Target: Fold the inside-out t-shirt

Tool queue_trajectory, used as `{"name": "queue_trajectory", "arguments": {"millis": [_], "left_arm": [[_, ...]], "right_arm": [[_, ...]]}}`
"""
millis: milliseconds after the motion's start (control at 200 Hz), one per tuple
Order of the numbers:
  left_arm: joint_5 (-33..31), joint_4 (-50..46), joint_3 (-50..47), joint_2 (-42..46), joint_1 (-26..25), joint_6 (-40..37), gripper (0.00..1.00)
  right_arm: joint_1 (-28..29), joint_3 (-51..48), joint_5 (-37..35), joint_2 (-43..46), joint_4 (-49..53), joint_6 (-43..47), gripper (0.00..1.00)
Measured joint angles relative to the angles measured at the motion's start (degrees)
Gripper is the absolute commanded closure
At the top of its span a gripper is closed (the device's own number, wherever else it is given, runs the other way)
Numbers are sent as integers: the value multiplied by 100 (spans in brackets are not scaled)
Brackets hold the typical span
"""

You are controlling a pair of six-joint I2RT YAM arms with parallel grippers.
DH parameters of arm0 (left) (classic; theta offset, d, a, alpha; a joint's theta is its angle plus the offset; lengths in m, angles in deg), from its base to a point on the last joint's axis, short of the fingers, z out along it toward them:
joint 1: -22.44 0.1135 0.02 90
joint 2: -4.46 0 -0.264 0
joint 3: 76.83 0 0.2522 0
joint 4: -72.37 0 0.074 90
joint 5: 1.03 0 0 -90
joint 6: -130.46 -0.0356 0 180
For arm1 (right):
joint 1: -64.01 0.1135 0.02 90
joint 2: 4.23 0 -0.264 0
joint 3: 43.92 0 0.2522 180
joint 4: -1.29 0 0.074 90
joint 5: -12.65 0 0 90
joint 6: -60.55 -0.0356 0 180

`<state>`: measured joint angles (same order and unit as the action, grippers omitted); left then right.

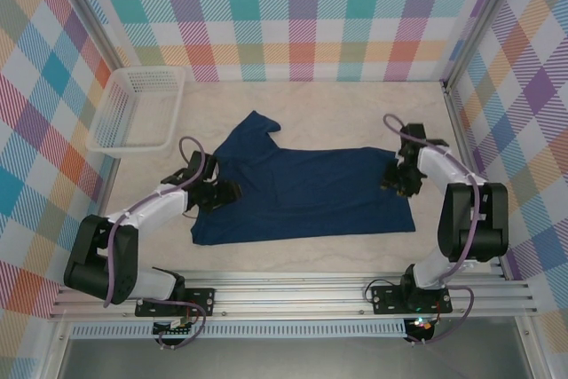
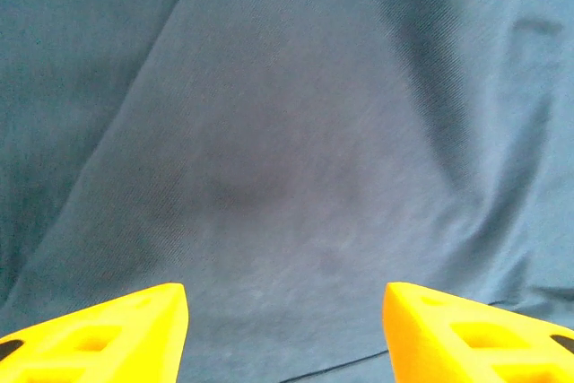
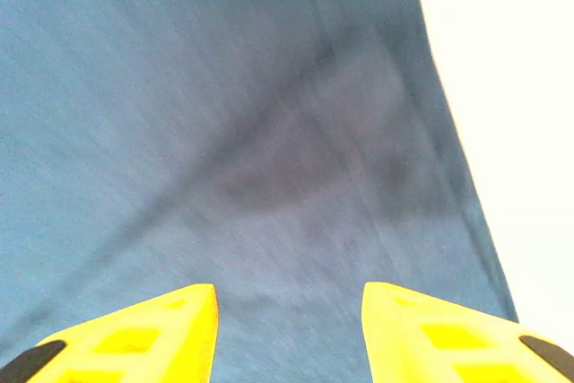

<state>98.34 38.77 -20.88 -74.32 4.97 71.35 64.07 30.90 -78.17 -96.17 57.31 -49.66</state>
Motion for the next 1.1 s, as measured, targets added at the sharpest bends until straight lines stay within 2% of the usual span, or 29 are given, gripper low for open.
{"name": "queue_trajectory", "arguments": {"millis": [205, 385, 560, 705, 990, 1100], "left_arm": [[-4, 92, 942, -243, -2, -48, 40], [-7, 39, 984, -459, -2, -48, 40], [-48, 37, 984, -516, -2, -52, 40], [-68, 33, 981, -516, -2, -70, 40], [-111, 24, 981, -516, -2, -85, 40], [-111, 24, 981, -516, -2, -103, 40]], "right_arm": [[-352, 1814, 24, -1226, -555, 101, 49], [-533, 2555, 129, -2352, -466, 177, 47], [-651, 2583, 885, -2656, -361, 114, 44], [-702, 2511, 1672, -2664, -452, -15, 46], [-743, 2465, 3069, -2868, -872, -459, 65], [-767, 2465, 3515, -2868, -1117, -579, 69]]}}
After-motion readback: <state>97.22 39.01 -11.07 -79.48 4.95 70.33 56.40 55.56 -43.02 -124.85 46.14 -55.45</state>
